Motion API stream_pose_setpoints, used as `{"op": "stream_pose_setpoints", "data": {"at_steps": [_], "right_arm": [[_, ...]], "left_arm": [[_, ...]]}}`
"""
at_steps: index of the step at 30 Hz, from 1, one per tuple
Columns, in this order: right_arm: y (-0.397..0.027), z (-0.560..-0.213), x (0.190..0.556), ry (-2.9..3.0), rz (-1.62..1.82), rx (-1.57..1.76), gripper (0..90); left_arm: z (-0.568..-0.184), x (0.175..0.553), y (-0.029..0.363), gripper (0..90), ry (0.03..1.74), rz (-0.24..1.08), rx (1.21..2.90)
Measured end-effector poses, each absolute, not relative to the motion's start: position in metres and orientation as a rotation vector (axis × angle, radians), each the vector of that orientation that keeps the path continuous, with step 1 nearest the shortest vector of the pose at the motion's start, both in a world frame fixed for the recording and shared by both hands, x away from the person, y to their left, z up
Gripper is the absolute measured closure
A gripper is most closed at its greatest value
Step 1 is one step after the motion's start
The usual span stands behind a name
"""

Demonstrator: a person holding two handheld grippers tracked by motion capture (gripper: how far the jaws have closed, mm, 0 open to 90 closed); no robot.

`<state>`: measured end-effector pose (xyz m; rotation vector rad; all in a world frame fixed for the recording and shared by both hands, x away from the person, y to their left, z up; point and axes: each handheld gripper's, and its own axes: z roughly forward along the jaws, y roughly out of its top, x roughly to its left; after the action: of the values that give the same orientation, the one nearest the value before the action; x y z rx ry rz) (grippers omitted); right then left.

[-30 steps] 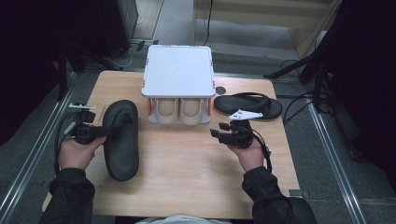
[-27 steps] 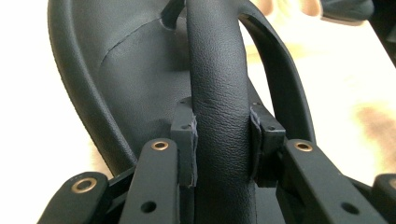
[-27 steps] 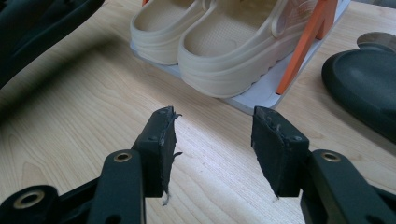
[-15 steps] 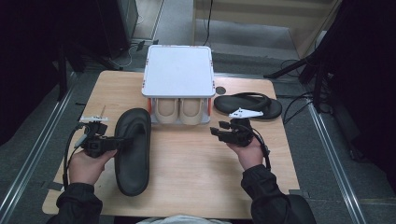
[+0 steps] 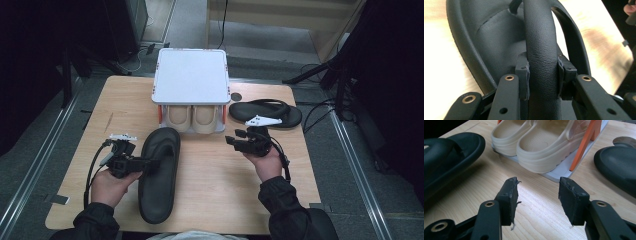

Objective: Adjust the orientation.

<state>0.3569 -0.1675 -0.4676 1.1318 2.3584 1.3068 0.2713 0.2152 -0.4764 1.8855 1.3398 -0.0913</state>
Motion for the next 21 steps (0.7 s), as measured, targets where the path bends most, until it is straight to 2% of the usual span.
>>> {"op": "stream_pose_setpoints", "data": {"at_steps": [11,21], "right_arm": [[-0.167,-0.465,0.354,2.336,1.304,1.104,51.0],[-0.17,-0.468,0.357,2.35,1.28,1.147,50.9]], "left_arm": [[-0.501,0.285,0.181,68.2,1.317,-0.093,1.942],[-0.512,0.29,0.174,65.8,1.321,-0.057,1.958]]}}
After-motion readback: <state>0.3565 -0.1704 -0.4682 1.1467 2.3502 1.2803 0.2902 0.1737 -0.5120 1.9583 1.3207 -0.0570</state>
